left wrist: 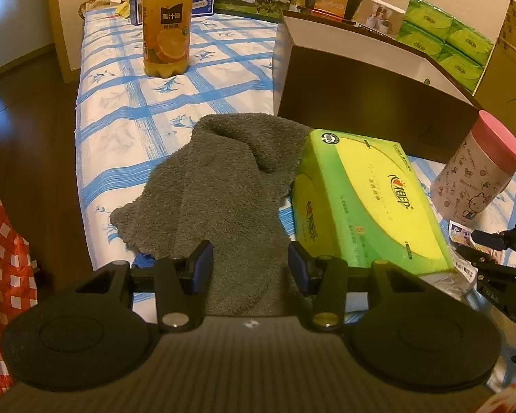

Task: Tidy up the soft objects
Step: 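Lower the right tool onto a small printed packet and close it, then grasp the grey towel with the left tool while the right tool holds the packet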

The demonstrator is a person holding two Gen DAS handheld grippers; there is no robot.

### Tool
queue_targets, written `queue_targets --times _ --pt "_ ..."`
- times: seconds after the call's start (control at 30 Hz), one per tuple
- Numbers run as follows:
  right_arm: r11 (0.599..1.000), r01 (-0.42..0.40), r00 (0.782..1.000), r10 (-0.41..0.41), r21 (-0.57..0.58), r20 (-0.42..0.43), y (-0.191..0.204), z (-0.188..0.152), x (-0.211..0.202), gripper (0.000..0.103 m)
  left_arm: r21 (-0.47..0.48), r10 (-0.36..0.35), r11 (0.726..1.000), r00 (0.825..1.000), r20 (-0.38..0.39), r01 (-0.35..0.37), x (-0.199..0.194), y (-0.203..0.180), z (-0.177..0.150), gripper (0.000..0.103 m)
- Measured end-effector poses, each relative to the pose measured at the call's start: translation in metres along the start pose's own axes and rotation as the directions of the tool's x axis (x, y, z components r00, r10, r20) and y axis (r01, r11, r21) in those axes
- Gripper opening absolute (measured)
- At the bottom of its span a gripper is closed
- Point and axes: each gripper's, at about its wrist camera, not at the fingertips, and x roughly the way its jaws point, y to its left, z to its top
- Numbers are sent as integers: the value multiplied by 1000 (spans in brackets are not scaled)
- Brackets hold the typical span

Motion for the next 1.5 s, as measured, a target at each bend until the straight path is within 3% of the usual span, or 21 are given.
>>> queue_targets --times 0.03,0.3,0.67,0.9,0.97,1.17,1.33,1.43,1.5 --pt "1000 -1 1000 1 -8 4 1 1 0 8 1 0 1000 1000 -1 0 0 0 0 45" --pt "999 41 998 -41 9 55 1 1 -9 0 7 1 1000 1000 -7 -1 6 0 0 45" --pt "971 -52 988 16 234 154 -26 12 -55 0 20 -4 1000 1000 -8 5 12 2 2 46" --pt "901 -158 969 62 404 240 -48 21 -89 0 20 6 1000 999 31 -7 2 4 8 49" --pt "883 -178 965 71 435 252 -55 22 -93 0 30 16 999 999 39 -17 3 5 10 56" --pt "847 -199 963 76 493 257 -64 20 -100 0 20 37 999 999 10 -37 22 12 13 56" --pt "843 -192 966 73 502 247 -67 15 -100 0 25 53 998 998 -18 -52 40 18 14 56" --pt "843 -186 968 71 505 239 -68 14 -99 0 36 68 997 998 -18 -68 48 20 15 54" --pt "842 -184 969 70 506 235 -68 13 -99 0 54 84 995 996 -12 -84 51 19 16 41"
